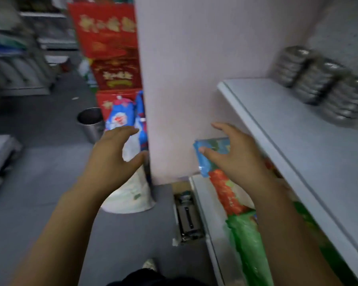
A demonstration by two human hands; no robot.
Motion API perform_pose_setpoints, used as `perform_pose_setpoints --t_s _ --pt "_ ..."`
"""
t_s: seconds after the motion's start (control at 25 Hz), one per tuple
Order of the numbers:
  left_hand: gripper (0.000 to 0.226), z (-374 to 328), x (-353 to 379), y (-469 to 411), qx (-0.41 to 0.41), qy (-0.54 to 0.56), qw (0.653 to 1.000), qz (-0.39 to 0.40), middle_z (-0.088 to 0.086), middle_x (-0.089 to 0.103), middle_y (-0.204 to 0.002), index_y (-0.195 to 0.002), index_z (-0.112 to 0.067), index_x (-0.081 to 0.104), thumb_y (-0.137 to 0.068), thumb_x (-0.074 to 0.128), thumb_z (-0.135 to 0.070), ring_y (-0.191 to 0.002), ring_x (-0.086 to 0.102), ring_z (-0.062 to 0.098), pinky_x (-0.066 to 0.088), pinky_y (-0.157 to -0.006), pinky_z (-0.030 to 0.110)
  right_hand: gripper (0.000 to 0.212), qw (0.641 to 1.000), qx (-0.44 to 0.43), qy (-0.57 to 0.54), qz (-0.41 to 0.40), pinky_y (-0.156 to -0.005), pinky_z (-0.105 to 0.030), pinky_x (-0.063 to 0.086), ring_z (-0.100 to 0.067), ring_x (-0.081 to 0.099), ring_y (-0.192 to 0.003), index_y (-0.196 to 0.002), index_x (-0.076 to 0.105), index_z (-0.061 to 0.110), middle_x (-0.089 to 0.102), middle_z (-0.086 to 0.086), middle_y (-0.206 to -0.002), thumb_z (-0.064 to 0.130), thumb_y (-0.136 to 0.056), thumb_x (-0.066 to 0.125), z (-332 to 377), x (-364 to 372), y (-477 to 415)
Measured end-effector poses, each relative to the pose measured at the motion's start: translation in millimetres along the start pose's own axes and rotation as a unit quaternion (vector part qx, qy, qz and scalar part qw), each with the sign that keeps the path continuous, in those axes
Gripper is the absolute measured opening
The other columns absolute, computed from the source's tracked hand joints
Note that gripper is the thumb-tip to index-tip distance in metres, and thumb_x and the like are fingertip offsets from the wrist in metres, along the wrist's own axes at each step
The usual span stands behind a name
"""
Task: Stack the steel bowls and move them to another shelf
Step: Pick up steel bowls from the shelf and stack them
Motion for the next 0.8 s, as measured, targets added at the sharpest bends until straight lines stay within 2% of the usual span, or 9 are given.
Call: perform_pose_setpoints --t_s 0.12,0.2,0.28,0.32,0.4,0.44,0.48,0.64,0.8 --pt "0.054 75.8 -60.5 -4.6 -0.043 -0.053 0.996 -0.051 0.0 0.061 -0.14 -0.137 -0.02 0.06 -0.088 0.075 -0.036 -0.129 0.053 0.024 0.037 -0.102 0.031 0.062 0.997 -0.057 -0.023 0.043 -0.1 -0.007 0.032 -0.002 0.051 -0.123 -0.143 0.06 0.021 0.059 0.005 -0.145 0.033 -0.086 0.084 63.6 81.2 -47.9" --pt "0.058 117.9 -95.0 1.5 -0.089 -0.094 0.989 -0.068 0.0 0.059 -0.143 -0.14 -0.02 0.057 -0.087 0.075 -0.037 -0.133 0.051 0.025 0.038 -0.107 0.037 0.061 0.992 -0.091 -0.045 0.075 -0.091 0.006 0.028 0.004 0.048 -0.118 -0.143 0.059 0.022 0.059 0.009 -0.144 0.035 -0.088 0.082 100.1 129.1 -66.3" --pt "0.058 153.0 -122.3 17.4 -0.129 -0.115 0.981 -0.083 0.002 0.058 -0.143 -0.14 -0.018 0.057 -0.088 0.075 -0.036 -0.134 0.051 0.026 0.041 -0.111 0.043 0.06 0.984 -0.107 -0.065 0.126 -0.085 0.008 0.03 0.007 0.047 -0.112 -0.141 0.059 0.023 0.059 0.01 -0.141 0.035 -0.087 0.082 130.5 175.9 -78.8" --pt "0.058 169.3 -134.1 26.9 -0.152 -0.118 0.977 -0.09 0.003 0.058 -0.143 -0.14 -0.017 0.057 -0.088 0.076 -0.034 -0.134 0.051 0.027 0.041 -0.111 0.044 0.06 0.979 -0.118 -0.069 0.149 -0.09 0.003 0.034 0.003 0.051 -0.115 -0.141 0.059 0.024 0.059 0.009 -0.141 0.035 -0.087 0.083 144.7 197.2 -82.9" --pt "0.058 199.2 -155.6 48.9 -0.197 -0.132 0.966 -0.106 0.004 0.058 -0.143 -0.14 -0.016 0.057 -0.088 0.076 -0.034 -0.134 0.05 0.027 0.042 -0.112 0.045 0.062 0.969 -0.151 -0.077 0.182 -0.102 -0.016 0.041 -0.009 0.055 -0.127 -0.141 0.059 0.026 0.06 0.008 -0.143 0.036 -0.086 0.084 176.8 236.2 -89.7" --pt "0.058 212.5 -165.6 60.1 -0.22 -0.139 0.959 -0.114 0.004 0.058 -0.143 -0.141 -0.016 0.057 -0.089 0.076 -0.035 -0.134 0.05 0.027 0.043 -0.112 0.046 0.062 0.962 -0.171 -0.079 0.2 -0.104 -0.019 0.04 -0.011 0.055 -0.131 -0.141 0.059 0.027 0.06 0.008 -0.143 0.037 -0.085 0.084 194.1 255.5 -92.3" --pt "0.058 226.3 -178.2 73.9 -0.247 -0.145 0.949 -0.13 0.003 0.058 -0.143 -0.141 -0.016 0.057 -0.089 0.075 -0.035 -0.134 0.05 0.026 0.043 -0.112 0.047 0.062 0.952 -0.194 -0.08 0.225 -0.102 -0.016 0.038 -0.009 0.053 -0.131 -0.141 0.059 0.028 0.06 0.01 -0.143 0.038 -0.085 0.084 213.8 279.6 -94.6" --pt "0.058 268.2 -224.9 123.9 -0.342 -0.17 0.906 -0.184 0.001 0.059 -0.14 -0.14 -0.019 0.056 -0.088 0.074 -0.037 -0.131 0.051 0.025 0.043 -0.108 0.045 0.063 0.898 -0.278 -0.111 0.321 -0.09 0.008 0.026 0.008 0.045 -0.124 -0.143 0.058 0.029 0.058 0.014 -0.145 0.04 -0.086 0.083 294.6 363.6 -94.2" --pt "0.058 315.8 -274.2 147.8 -0.412 -0.21 0.857 -0.229 0.001 0.059 -0.141 -0.142 -0.02 0.055 -0.089 0.073 -0.037 -0.133 0.05 0.025 0.042 -0.109 0.044 0.061 0.845 -0.345 -0.138 0.384 -0.084 0.013 0.023 0.014 0.042 -0.117 -0.143 0.059 0.028 0.059 0.014 -0.14 0.039 -0.087 0.082 379.8 443.8 -95.4"
Point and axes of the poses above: each hand's wrist, its own y-axis away from the middle knuckle, its own x-axis out of the palm, z = x × y, the point moved 7 cm from there along -y, towards the middle knuckle
